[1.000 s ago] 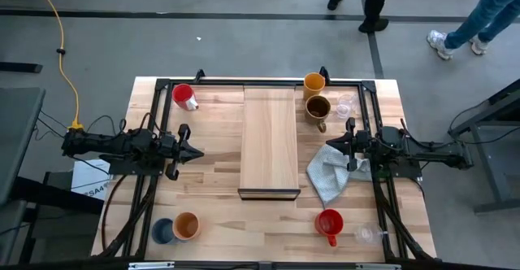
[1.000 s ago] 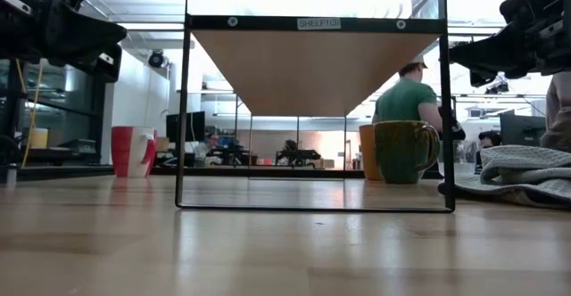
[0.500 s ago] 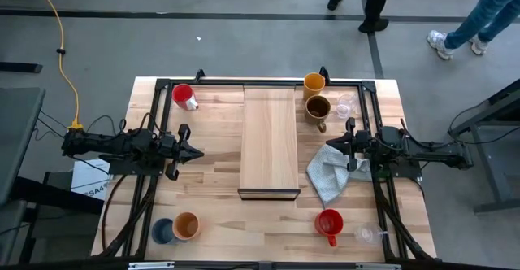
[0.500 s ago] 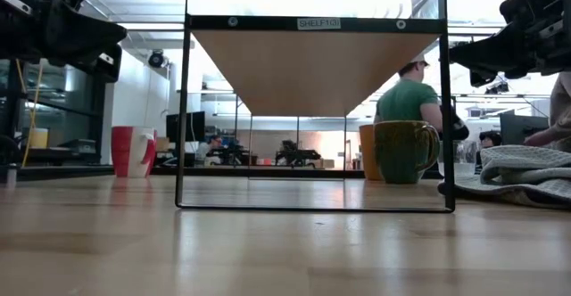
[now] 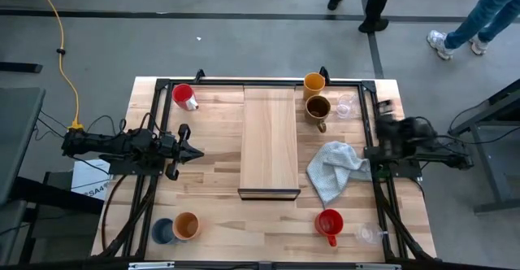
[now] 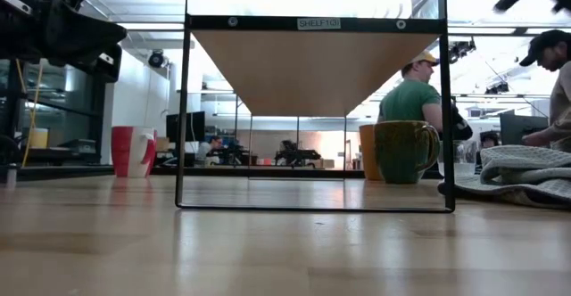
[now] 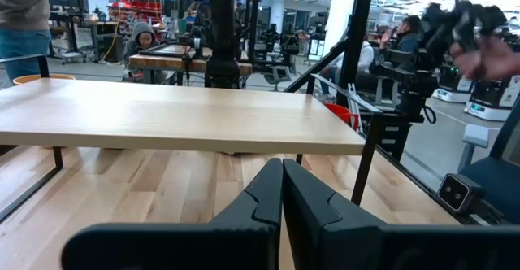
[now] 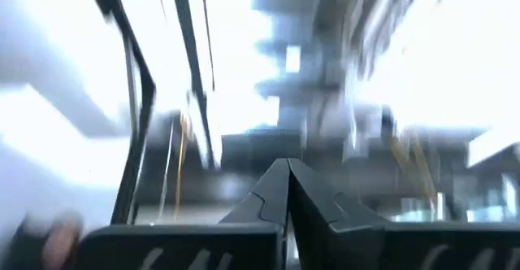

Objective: Stack small to large cups/mugs on shelf
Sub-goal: Put the green mug on the shelf

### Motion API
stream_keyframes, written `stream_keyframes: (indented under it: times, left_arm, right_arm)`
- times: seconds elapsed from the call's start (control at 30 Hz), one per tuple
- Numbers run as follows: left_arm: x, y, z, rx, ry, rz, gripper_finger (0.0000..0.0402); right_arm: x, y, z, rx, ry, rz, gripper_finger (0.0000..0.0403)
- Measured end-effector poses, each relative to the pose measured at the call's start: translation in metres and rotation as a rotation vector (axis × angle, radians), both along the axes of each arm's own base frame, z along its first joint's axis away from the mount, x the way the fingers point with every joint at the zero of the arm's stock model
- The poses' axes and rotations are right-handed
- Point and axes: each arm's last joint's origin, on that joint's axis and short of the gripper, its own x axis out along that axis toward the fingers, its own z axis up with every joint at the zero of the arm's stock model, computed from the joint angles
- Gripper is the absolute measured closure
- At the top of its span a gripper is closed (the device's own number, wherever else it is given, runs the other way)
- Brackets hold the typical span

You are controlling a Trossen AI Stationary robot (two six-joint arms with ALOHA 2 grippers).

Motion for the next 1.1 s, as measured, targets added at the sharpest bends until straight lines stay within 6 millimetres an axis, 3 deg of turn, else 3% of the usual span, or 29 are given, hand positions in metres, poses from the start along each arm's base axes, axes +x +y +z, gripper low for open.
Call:
stream_keyframes:
  times: [0.1,0.23,0.43,0.6,0.77,0.9,0.97,1.1]
  left_arm:
    - [0.000,0.000,0.000,0.000,0.000,0.000,0.0401]
    - [0.000,0.000,0.000,0.000,0.000,0.000,0.0401]
    - [0.000,0.001,0.005,-0.006,-0.050,0.025,0.0401]
    - [-0.006,0.003,0.033,-0.037,-0.353,0.083,0.0401]
    - [-0.025,0.004,0.064,-0.067,-0.726,0.137,0.0401]
    - [-0.041,0.010,0.076,-0.362,-0.955,0.223,0.0401]
    - [-0.042,0.012,0.077,-0.487,-0.983,0.252,0.0401]
    - [-0.037,0.012,0.089,-0.533,-0.902,0.237,0.0401]
  right_arm:
    - [-0.019,0.001,0.016,-0.060,-0.202,-0.084,0.0402]
    - [-0.026,-0.001,0.034,0.009,-0.228,-0.182,0.0402]
    - [-0.003,-0.012,0.060,0.357,0.059,-0.285,0.0402]
    - [0.018,-0.020,0.065,0.473,0.430,-0.568,0.0402]
    - [0.028,-0.021,0.074,0.477,0.544,-0.602,0.0402]
    - [0.033,-0.021,0.078,0.425,0.586,-0.621,0.0402]
    - [0.035,-0.021,0.079,0.418,0.593,-0.623,0.0402]
    - [0.042,-0.021,0.075,0.434,0.608,-0.592,0.0402]
